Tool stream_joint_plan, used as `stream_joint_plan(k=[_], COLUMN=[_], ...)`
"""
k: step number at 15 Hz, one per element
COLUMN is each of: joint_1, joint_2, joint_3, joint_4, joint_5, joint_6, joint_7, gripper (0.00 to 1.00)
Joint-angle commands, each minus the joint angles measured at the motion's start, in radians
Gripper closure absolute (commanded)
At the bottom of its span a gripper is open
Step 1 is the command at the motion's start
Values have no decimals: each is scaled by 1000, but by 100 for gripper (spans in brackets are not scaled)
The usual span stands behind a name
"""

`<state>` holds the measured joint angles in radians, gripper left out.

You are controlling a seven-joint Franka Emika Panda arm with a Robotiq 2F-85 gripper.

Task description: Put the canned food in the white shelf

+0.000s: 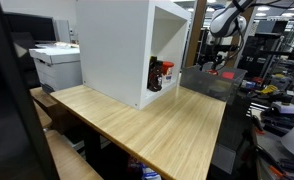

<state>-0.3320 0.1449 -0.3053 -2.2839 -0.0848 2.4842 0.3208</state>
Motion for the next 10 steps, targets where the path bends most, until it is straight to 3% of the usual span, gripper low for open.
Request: stream_joint_plan(k=[1,10], joint_1=[17,59], joint_2=[7,36], joint_3=[-18,-78], joint_4=[-18,-66], joint_5=[-14,-193], joint_6=[31,128], joint_7=[-11,119], gripper=[0,0])
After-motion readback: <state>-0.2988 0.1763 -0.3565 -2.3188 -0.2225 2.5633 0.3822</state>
